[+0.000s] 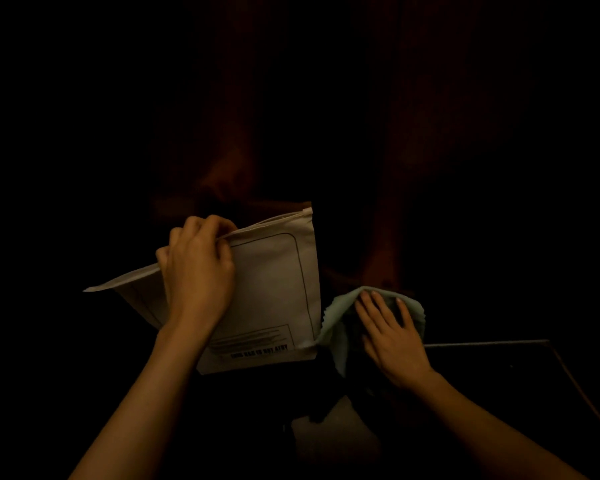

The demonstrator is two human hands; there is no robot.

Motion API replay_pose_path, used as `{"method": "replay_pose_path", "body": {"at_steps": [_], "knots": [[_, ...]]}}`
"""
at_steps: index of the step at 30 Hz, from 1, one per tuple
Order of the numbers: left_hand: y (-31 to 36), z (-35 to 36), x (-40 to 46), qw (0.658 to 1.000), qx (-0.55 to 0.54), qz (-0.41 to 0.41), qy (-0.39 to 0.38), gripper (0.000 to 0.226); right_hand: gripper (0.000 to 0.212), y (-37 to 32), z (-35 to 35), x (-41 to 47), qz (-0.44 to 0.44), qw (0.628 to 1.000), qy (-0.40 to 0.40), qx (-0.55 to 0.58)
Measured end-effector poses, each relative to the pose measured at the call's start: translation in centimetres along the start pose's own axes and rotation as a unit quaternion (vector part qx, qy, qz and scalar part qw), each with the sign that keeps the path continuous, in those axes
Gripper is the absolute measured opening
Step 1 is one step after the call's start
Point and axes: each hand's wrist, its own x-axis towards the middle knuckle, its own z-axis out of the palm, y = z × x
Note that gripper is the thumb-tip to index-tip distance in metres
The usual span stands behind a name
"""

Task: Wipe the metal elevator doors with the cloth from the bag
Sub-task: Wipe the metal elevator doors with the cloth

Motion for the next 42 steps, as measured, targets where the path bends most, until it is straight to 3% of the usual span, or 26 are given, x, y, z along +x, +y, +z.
{"method": "replay_pose_path", "body": {"at_steps": [6,8,14,18,22,28,32,37,42], "knots": [[0.6,-1.6,0.3,1.000,-0.018,0.007,0.023,0.021,0.070,1.1,-7.1,6.2,0.056,0.981,0.154,0.101],[0.9,-2.0,0.3,0.999,-0.017,0.006,0.030,0.021,0.075,1.3,-10.3,8.2,0.075,0.951,0.220,0.204],[1.3,-3.3,0.1,0.999,-0.023,0.015,0.044,0.020,0.052,1.8,-17.4,12.4,0.125,0.858,0.337,0.366],[1.3,-3.6,-0.2,0.999,-0.013,0.015,0.051,0.019,0.043,1.9,-17.5,12.8,0.125,0.885,0.316,0.318],[1.6,-3.5,-0.3,0.999,-0.012,0.013,0.044,0.019,0.023,2.7,-14.2,11.8,0.083,0.940,0.297,0.148],[1.8,-3.4,0.0,0.999,-0.015,0.017,0.040,0.020,0.038,4.6,-9.4,7.7,-0.035,0.973,0.227,0.021],[1.4,-3.1,0.0,0.999,-0.011,0.019,0.044,0.019,0.043,4.6,-12.0,8.8,-0.017,0.974,0.226,0.029],[1.1,-2.9,0.0,0.999,-0.003,0.017,0.039,0.019,0.032,3.8,-17.6,13.5,0.043,0.946,0.289,0.141],[1.3,-3.2,0.2,0.999,-0.002,0.015,0.037,0.020,0.020,2.8,-16.5,13.0,0.048,0.942,0.304,0.136]]}}
